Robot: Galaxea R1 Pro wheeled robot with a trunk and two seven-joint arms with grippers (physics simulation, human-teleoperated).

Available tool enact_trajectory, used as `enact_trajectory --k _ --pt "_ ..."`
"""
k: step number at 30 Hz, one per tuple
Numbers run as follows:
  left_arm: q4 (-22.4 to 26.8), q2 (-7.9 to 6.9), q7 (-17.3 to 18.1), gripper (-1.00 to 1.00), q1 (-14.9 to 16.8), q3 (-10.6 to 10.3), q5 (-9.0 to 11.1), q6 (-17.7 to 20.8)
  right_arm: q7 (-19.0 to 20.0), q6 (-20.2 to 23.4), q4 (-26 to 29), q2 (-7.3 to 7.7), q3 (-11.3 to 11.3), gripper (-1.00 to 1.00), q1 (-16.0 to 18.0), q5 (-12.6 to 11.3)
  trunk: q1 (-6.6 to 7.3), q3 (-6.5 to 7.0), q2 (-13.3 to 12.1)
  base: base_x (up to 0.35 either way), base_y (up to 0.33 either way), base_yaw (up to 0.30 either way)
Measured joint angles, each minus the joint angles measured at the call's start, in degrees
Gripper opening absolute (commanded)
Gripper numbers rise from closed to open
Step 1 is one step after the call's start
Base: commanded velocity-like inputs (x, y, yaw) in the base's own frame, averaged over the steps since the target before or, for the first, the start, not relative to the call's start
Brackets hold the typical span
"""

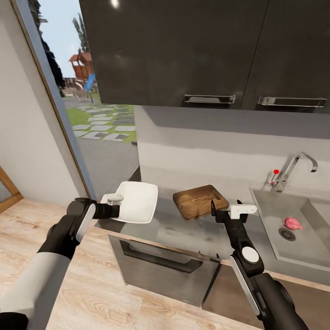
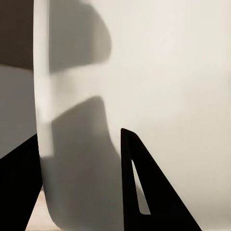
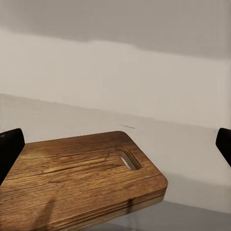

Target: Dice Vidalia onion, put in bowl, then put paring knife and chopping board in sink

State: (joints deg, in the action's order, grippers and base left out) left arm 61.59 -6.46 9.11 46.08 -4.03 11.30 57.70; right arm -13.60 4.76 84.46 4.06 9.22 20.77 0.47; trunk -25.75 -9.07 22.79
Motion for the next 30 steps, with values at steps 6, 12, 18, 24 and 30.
enact_trajectory --k 6,12,18,24,30 --pt "-4.66 0.00 0.05 -1.00 2.24 0.02 -0.11 -0.05 0.00 0.00 0.00 0.00 0.00 1.00 0.00 0.00 0.00 0.00 0.00 0.000 0.000 0.000" --pt "-6.15 0.01 0.05 -1.00 2.88 0.03 -0.08 -0.08 0.00 0.00 0.00 0.00 0.00 1.00 0.00 0.00 0.00 0.00 0.00 0.000 0.000 0.000" --pt "-7.91 0.01 0.09 -1.00 3.70 0.04 -0.10 -0.10 0.00 0.00 0.00 0.00 0.00 1.00 0.00 0.00 0.00 0.00 0.00 0.000 0.000 0.000" --pt "-10.35 0.01 0.11 -1.00 4.98 0.05 -0.13 -0.24 0.00 0.00 0.00 0.00 0.00 1.00 0.00 0.00 0.00 0.00 0.00 0.000 0.000 0.000" --pt "-13.75 0.01 0.14 -1.00 6.93 0.08 -0.15 -0.48 0.00 0.00 0.00 0.00 0.00 1.00 0.00 0.00 0.00 0.00 0.00 0.000 0.000 0.000"
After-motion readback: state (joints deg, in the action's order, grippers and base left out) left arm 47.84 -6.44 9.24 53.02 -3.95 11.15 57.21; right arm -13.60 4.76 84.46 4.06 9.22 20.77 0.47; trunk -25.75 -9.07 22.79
